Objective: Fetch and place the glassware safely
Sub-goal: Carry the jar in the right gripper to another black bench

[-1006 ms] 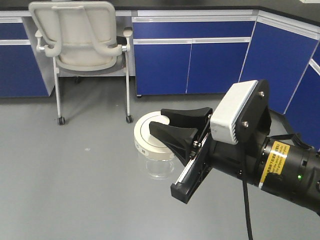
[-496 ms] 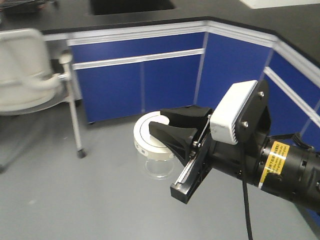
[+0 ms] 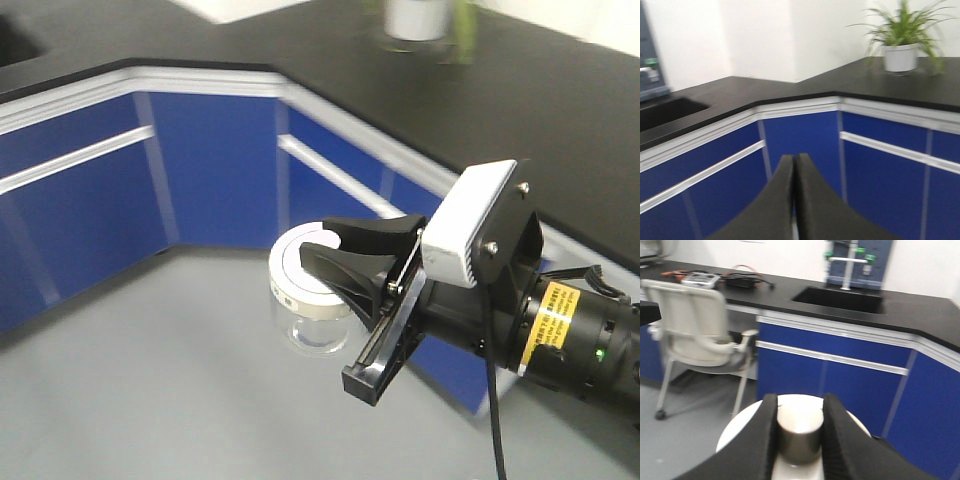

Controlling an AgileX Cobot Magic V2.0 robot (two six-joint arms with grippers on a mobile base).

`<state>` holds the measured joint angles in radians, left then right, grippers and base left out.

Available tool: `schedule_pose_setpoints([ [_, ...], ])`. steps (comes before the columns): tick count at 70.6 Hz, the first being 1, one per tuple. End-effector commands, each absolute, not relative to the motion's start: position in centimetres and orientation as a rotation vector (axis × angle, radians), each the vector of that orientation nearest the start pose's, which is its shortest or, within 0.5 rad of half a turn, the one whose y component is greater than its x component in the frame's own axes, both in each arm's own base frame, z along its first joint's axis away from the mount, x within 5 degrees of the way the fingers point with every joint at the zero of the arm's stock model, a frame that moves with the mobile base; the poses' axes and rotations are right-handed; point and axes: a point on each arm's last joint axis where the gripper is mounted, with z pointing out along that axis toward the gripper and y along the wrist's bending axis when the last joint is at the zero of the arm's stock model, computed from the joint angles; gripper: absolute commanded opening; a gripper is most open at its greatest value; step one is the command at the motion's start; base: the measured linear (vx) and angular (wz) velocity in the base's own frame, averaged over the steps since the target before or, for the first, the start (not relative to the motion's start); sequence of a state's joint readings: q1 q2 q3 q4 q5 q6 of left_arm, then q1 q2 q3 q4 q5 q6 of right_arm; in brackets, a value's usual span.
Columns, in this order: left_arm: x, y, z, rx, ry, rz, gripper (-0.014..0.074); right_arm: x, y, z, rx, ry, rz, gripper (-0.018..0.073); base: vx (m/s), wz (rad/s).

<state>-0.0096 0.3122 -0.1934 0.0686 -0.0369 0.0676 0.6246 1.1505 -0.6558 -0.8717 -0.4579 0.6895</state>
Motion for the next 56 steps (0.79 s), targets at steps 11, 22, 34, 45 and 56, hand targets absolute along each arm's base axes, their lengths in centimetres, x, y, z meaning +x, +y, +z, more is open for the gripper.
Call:
schedule_pose_setpoints([
  [11,8.61,-0.19,27.62,0.104,1.473,0.079,-0.0007,17.47,16.85,33.16,-0.837,1.355,0.728,-0.0001,0.21,-0.8],
  [22,8.61,-0.19,27.62,0.104,1.473,0.079,-0.0007,17.47,16.85,33.16,-0.837,1.355,0.728,-0.0001,0.2,-0.79],
  [34,8.61,-0.19,27.62,0.104,1.473,0.079,-0.0007,17.47,16.85,33.16,-0.837,1.355,0.728,-0.0001,0.18,-0.78],
  [45,8.61,-0.19,27.62,0.104,1.473,0.079,-0.0007,17.47,16.85,33.16,-0.837,1.355,0.728,-0.0001,0.16,-0.76],
  [56,8.61,-0.19,27.62,0.104,1.473,0.079,-0.0007,17.47,16.85,33.16,-0.837,1.355,0.728,-0.0001,0.16,-0.72],
])
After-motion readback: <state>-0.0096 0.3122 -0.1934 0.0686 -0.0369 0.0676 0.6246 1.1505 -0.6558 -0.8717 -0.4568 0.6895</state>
